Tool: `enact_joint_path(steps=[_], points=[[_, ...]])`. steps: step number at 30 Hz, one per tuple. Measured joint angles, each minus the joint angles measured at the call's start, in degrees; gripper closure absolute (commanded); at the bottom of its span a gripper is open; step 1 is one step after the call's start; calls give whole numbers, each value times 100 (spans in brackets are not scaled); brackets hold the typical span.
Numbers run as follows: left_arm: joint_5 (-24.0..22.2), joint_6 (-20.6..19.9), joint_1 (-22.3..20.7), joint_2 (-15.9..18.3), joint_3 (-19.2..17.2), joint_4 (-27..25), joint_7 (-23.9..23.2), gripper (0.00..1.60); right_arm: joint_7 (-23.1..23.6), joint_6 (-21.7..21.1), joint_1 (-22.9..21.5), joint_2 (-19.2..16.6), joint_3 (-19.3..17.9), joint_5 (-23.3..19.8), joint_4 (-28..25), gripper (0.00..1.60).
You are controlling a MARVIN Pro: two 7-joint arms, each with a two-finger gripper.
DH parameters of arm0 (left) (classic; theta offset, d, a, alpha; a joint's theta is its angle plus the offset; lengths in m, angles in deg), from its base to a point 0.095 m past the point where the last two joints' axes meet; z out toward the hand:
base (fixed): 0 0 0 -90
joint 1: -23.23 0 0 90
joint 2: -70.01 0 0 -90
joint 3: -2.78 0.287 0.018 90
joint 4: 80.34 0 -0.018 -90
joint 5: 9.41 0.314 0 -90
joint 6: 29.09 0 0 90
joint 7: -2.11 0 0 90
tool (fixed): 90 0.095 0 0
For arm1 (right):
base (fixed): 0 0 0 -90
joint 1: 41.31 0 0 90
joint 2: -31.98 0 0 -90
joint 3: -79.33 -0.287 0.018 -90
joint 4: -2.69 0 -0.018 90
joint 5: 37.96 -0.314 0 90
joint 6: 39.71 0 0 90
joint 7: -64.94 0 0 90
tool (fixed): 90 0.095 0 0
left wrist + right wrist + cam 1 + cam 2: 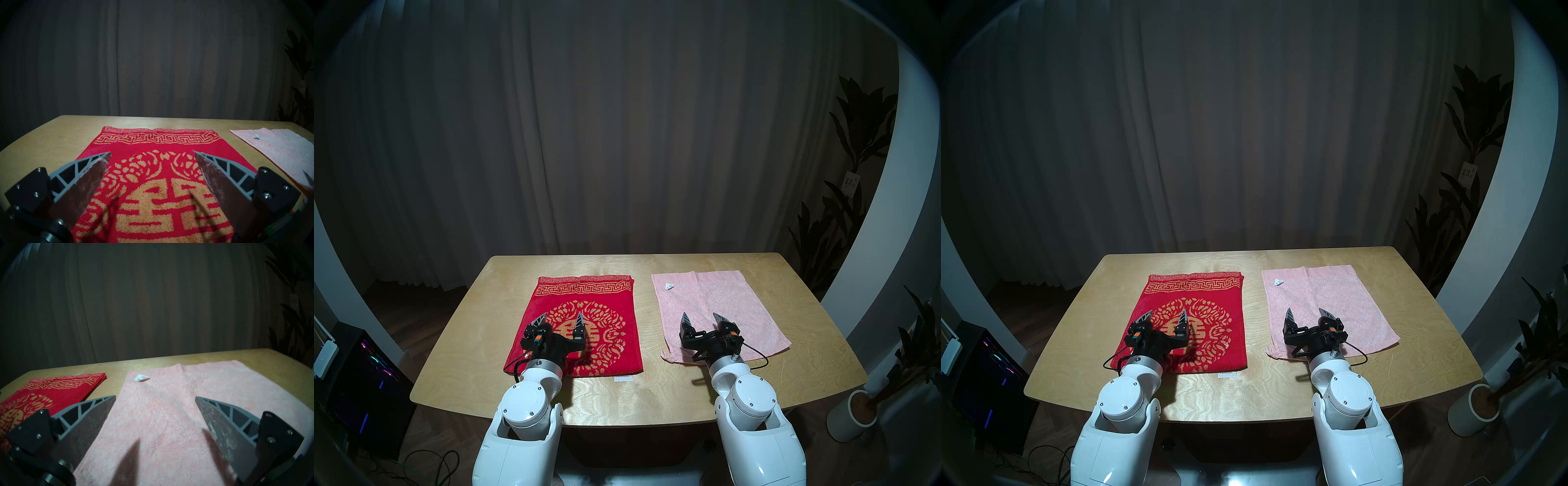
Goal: Fold each towel twice and stack them on table
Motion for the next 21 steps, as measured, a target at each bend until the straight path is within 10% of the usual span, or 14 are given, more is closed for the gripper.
enact_joint_path(steps=[21], points=[[-2062, -605, 117, -223, -375, -977, -10, 0, -72, -1391, -18, 111, -170, -2223, -943, 0]])
